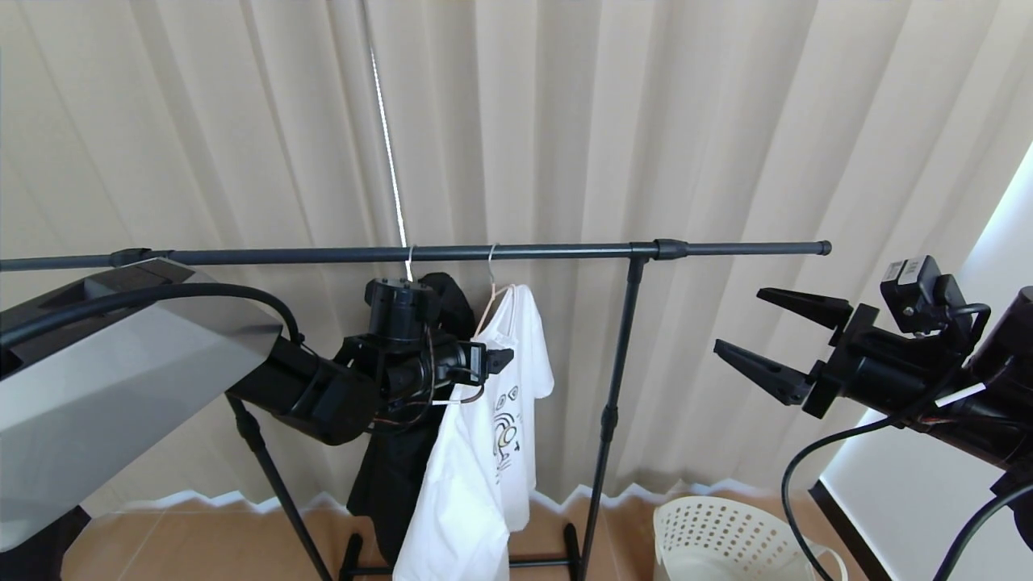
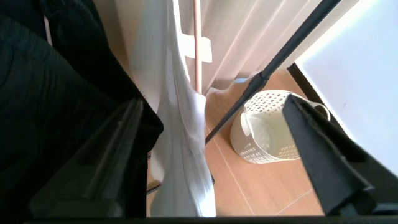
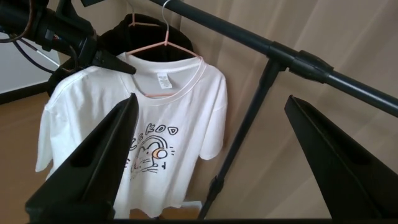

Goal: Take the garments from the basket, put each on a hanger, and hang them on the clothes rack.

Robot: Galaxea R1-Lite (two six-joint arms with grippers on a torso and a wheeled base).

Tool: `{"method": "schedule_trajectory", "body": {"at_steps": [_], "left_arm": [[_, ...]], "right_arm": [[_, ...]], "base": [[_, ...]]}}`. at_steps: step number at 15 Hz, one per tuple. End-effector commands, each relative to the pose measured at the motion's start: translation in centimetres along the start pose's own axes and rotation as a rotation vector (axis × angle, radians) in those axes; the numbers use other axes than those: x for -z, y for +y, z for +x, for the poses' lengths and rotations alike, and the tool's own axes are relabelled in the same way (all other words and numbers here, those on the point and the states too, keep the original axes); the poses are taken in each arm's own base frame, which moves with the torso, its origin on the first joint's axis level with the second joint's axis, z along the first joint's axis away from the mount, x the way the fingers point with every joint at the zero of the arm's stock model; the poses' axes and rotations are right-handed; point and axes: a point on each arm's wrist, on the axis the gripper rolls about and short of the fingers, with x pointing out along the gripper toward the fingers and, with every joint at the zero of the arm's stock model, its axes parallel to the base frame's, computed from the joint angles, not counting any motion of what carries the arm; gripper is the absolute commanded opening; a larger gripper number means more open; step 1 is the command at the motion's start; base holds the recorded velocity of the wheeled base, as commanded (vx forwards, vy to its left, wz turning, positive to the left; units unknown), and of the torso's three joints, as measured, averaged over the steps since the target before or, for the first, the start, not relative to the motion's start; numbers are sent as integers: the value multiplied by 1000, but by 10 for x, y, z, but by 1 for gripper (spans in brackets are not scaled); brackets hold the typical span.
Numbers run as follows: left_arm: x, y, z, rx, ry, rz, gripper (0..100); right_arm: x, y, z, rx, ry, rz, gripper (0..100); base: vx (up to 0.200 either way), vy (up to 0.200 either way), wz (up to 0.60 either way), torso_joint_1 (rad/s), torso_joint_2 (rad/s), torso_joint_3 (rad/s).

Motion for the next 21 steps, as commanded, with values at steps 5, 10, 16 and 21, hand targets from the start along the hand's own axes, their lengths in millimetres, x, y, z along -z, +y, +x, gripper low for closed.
{"method": "schedule_trajectory", "body": {"at_steps": [5,10,16,21], "left_arm": [[-5,-1,-4,1,-12,0,100],[-49,-15,-59,16,-103,84,100],[-44,-23,-140,-26,-93,147,100],[-4,-18,-193,-30,-53,144,100]], "right_arm": [[0,0,1,-1,0,-1,100],[-40,4,-15,97,-89,-64,100],[-74,50,-84,119,9,0,100],[-40,82,-126,337,99,32,100]], "base": [[0,0,0,0,0,0],[0,0,0,0,0,0],[0,0,0,0,0,0],[0,0,0,0,0,0]]}}
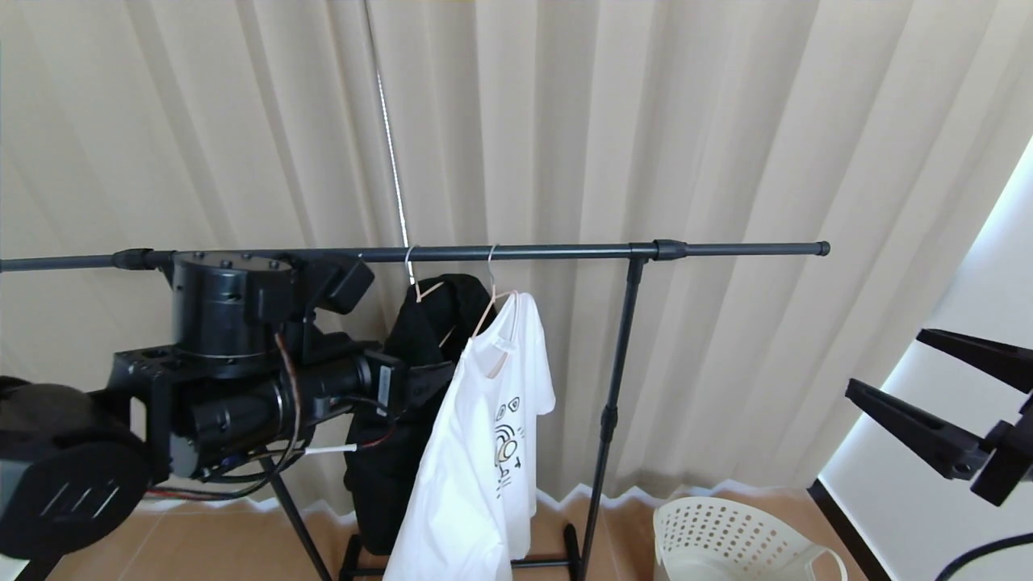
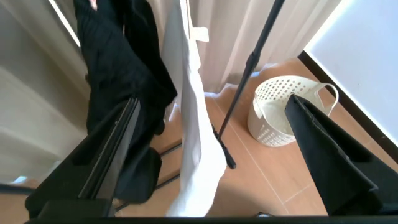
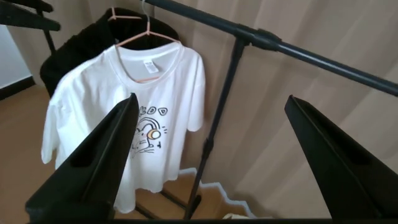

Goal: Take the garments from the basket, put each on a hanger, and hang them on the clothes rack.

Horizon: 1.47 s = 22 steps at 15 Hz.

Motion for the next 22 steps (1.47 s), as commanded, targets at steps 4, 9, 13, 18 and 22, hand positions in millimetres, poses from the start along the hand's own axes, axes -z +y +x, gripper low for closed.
{"method": "schedule_trajectory", "body": {"at_steps": [4,9,13,18,22], "left_arm": [[33,2,-75,-10,-59,-4,100],[96,2,-139,-40,-79,-5,100],[141,6,-169,-111,-121,-42,100],[175,7,-207,-234,-159,-61,100],[204,1,-227,-323,-238,-41,100]], "right_arm": [[44,27,-66,71,-57,-27,100],[99,54,-122,79,-25,-19,100],[123,62,-136,210,-62,-22,100],[124,62,-137,275,-76,-19,100],[124,62,-137,275,-78,-11,100]], "base": [[0,0,0,0,0,0],[0,0,0,0,0,0],[0,0,0,0,0,0],[0,0,0,0,0,0],[0,0,0,0,0,0]]}}
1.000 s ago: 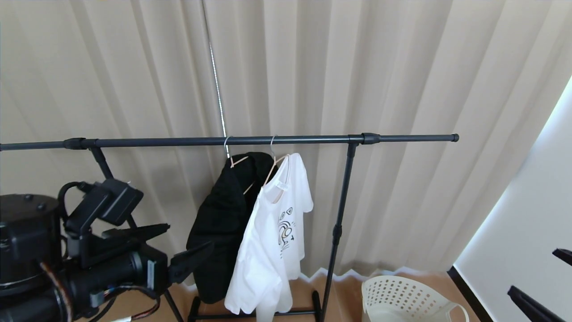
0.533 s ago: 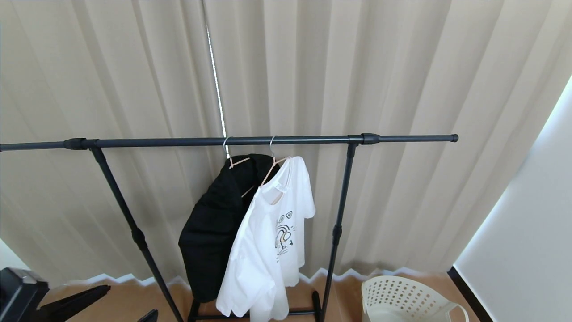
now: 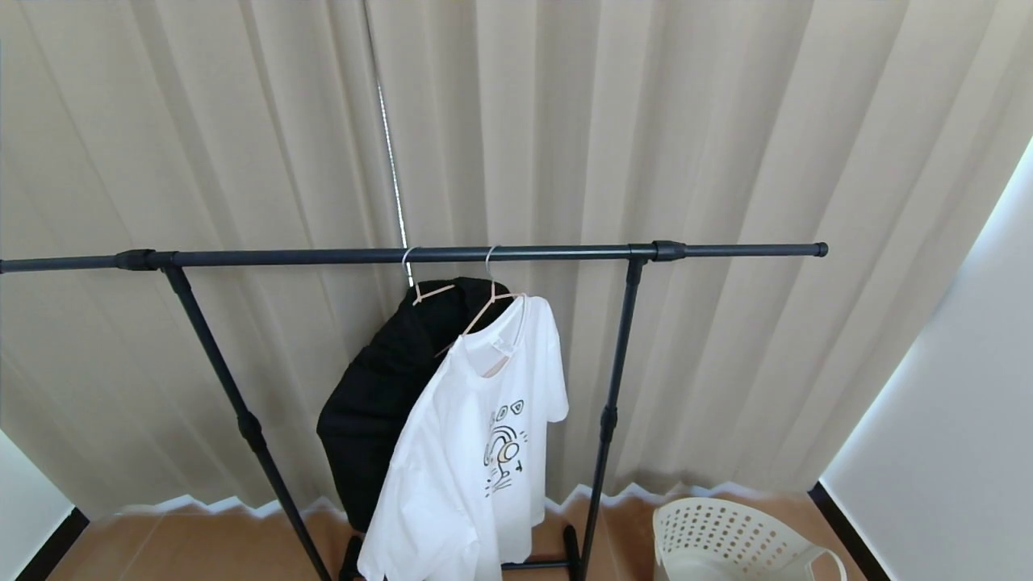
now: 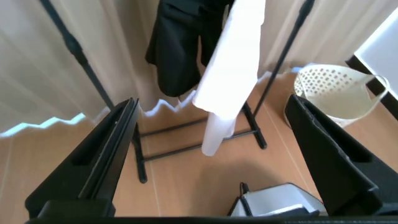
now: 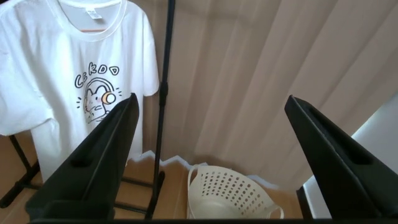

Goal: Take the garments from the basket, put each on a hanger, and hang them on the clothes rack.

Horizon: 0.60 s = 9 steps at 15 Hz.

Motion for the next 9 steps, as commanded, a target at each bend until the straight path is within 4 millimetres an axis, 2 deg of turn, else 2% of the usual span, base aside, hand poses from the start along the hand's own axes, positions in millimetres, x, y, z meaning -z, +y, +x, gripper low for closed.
{"method": "schedule_trajectory", "body": {"at_steps": [1,6,9], "left_arm": [[14,0,-18,-87,-164,-16,100],[15,-4,-20,-288,-184,-24,100],[19,-6,-24,-256,-259,-23,100]], "right_arm": [[0,0,0,0,-1,0,100],[0,0,0,0,-2,1,100],[0,0,0,15,-1,10,100]], "base": [[0,0,0,0,0,0],[0,0,0,0,0,0],[0,0,0,0,0,0]]}}
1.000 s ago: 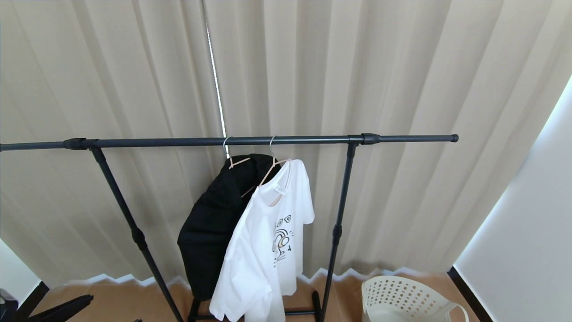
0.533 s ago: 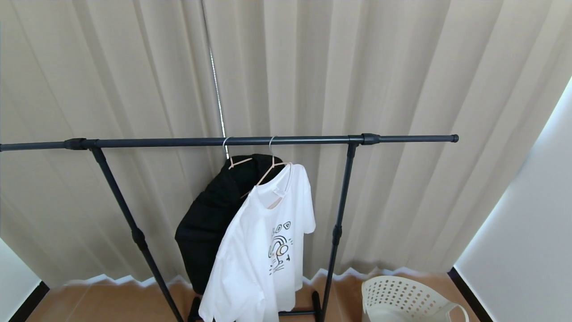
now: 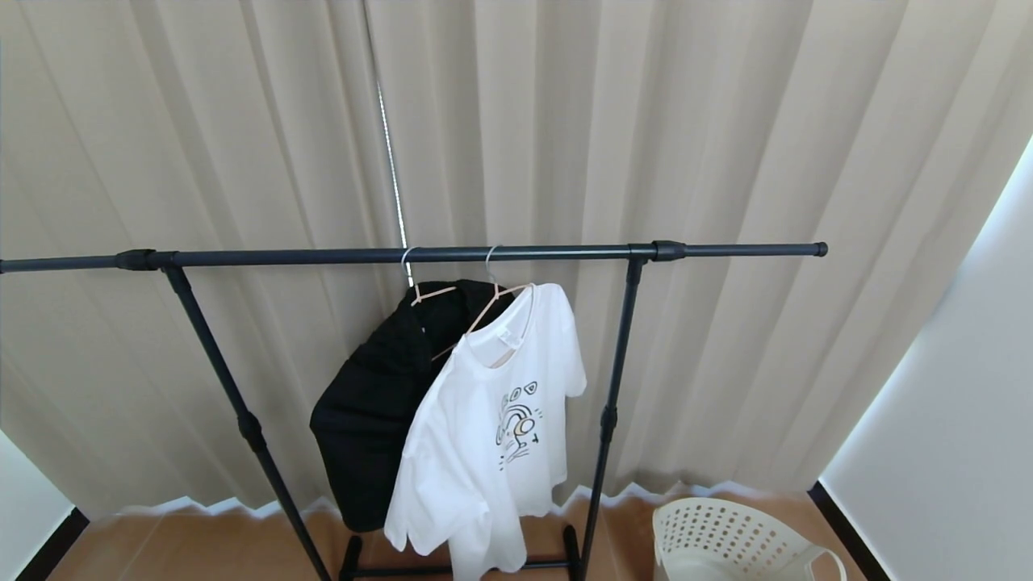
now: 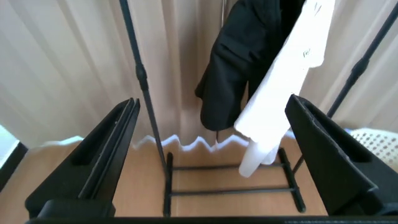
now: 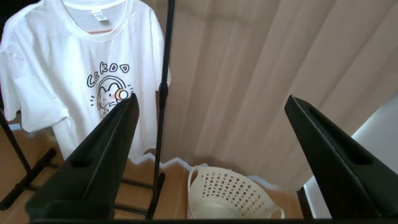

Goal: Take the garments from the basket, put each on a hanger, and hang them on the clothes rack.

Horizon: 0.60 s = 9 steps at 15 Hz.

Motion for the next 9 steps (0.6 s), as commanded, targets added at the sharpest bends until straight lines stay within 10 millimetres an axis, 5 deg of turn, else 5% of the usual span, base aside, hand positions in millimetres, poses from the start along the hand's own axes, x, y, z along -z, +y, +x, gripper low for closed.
{"method": "schedule_trajectory", "body": {"at_steps": [1,3,9], "left_arm": [[1,-1,-3,-1,-47,-38,100],[1,-1,-4,9,-49,-50,100],[1,-1,-4,9,-49,-50,100]], "right_arm": [[0,-2,0,72,8,16,100],[1,-4,0,196,16,67,100],[0,-2,0,102,8,73,100]], "base": [[0,0,0,0,0,0],[0,0,0,0,0,0],[0,0,0,0,0,0]]}}
